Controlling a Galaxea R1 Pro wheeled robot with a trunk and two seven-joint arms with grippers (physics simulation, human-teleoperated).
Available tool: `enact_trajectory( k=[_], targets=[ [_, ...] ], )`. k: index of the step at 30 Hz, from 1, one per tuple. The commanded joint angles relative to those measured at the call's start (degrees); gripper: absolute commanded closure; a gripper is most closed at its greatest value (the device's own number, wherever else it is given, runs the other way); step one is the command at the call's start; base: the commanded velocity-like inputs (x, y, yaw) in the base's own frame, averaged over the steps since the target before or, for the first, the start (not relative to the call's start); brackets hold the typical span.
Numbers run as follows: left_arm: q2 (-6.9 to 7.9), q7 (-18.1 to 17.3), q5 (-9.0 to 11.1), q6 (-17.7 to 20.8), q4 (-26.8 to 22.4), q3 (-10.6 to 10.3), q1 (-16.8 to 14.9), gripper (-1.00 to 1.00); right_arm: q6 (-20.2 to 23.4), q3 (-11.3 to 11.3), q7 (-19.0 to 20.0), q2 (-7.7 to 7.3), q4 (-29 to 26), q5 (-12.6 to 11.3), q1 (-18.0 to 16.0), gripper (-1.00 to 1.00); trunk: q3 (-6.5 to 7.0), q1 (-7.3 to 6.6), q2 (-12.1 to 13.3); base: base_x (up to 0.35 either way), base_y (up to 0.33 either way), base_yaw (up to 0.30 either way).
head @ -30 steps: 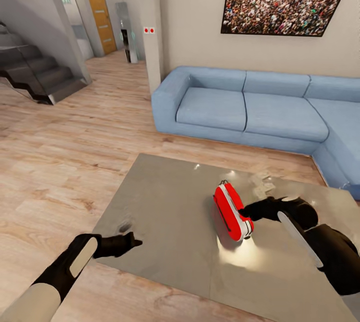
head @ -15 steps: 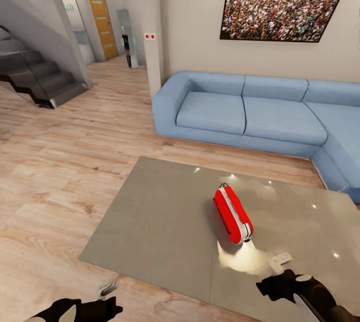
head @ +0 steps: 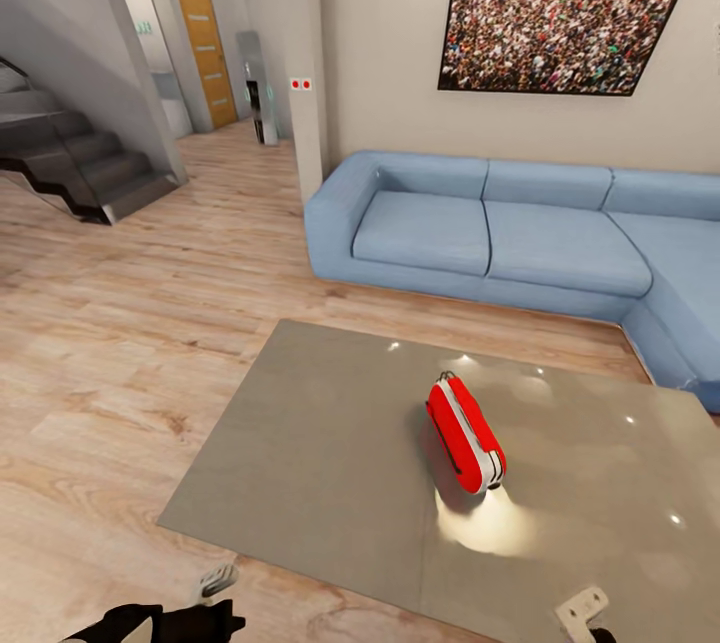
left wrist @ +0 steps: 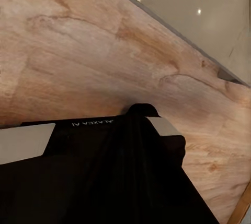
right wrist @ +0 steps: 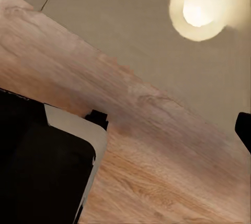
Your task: Turn on the radio receiver that's on the table in the living room.
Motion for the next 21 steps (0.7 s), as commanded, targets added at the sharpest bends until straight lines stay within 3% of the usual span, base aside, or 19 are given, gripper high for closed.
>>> enact_trajectory(
  k=[1, 3, 6, 9, 12, 16, 21],
  targets=[
    [0.01, 0.05, 0.0, -0.02, -0.02, -0.01, 0.0, 1.0, -0.19, 0.02, -0.11, -0.11, -0.25, 0.0, 1.56, -1.0, 0.1, 0.0, 0.0, 0.0, 0.0, 0.0],
    [-0.04, 0.1, 0.0, -0.08, -0.03, -0.02, 0.0, 1.0, -1.86, 0.34, -0.4, 0.03, 0.97, -0.14, 3.27, -1.0, 0.28, 0.0, 0.0, 0.0, 0.0, 0.0],
    [-0.17, 0.23, -0.01, -0.14, 0.0, -0.01, 0.1, 1.0, -9.92, 2.58, -0.29, 0.77, 11.94, -0.22, 3.83, -1.0, 0.55, 0.0, 0.0, 0.0, 0.0, 0.0],
    [-0.46, 0.37, -0.06, -3.45, 0.0, -0.01, 0.26, 1.0, -18.63, 4.74, -0.17, 3.8, 25.82, -0.16, 3.91, -1.0, 0.83, 0.0, 0.0, 0.0, 0.0, 0.0],
    [-0.54, 1.38, 0.01, -6.07, 0.0, -0.04, 1.83, 1.0, -25.17, 5.25, -0.25, 8.67, 39.47, 0.29, 3.92, -1.0, 1.1, 0.0, 0.0, 0.0, 0.0, 0.0],
    [-2.19, 9.58, -2.63, -6.73, 0.0, -0.22, 7.25, 1.0, -32.66, 5.27, -1.06, 14.65, 53.49, 2.55, 3.83, -1.0, 1.46, 0.0, 0.0, 0.0, 0.0, 0.0],
    [-4.96, 20.84, -3.57, -7.17, 0.0, -0.19, 12.15, 1.0, -38.03, 5.05, -5.19, 17.29, 58.59, 2.7, 3.67, -1.0, 1.92, 0.0, 0.0, 0.0, 0.0, 0.0]
  ],
)
